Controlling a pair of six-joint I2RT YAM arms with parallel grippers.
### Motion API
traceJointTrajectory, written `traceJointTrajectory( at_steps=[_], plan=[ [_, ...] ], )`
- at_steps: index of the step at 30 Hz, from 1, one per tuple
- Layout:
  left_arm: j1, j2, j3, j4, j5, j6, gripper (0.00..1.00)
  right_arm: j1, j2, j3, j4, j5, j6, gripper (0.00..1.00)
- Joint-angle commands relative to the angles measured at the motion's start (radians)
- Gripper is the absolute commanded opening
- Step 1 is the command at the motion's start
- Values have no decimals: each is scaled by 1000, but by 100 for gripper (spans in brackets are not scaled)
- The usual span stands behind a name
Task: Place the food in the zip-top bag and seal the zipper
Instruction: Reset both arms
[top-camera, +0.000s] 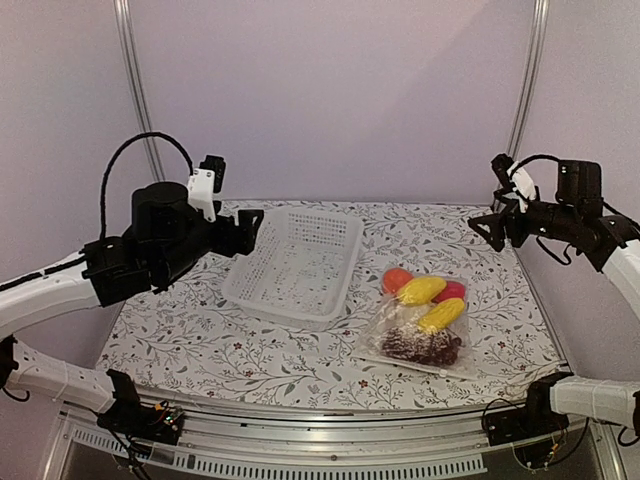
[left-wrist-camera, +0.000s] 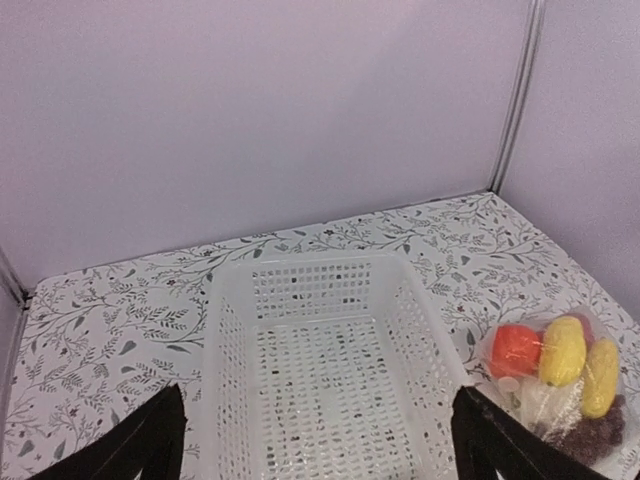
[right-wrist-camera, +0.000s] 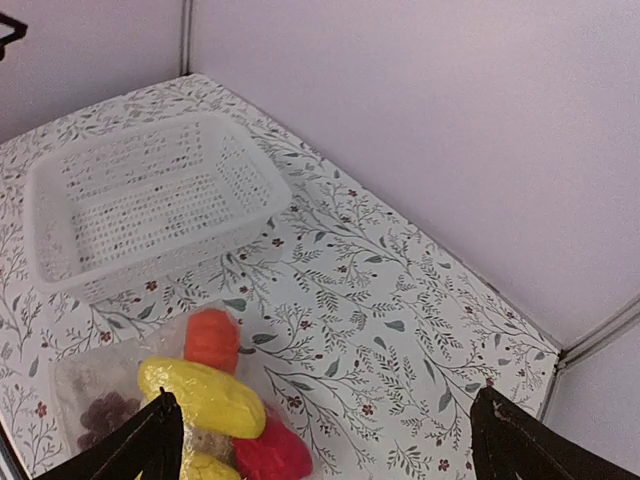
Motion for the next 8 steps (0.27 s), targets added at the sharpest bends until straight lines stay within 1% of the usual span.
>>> traceJointTrajectory(
  at_steps=[1, 4, 5, 7, 8],
  plan=[
    [102, 27, 73, -115, -80, 8, 96, -82, -26, -31, 373, 152, 401, 99],
    [165, 44, 115, -108, -61, 7, 100, -81, 0, 30, 368, 226, 527, 99],
    [178, 50, 116, -100, -62, 7, 100, -82, 1, 32, 374, 227, 534, 99],
    [188, 59, 95, -63, -74, 6, 100, -81, -7, -16, 408, 199, 536, 99],
    [190, 61, 71, -32, -74, 6, 100, -82, -17, -51, 431, 192, 563, 99]
  ],
)
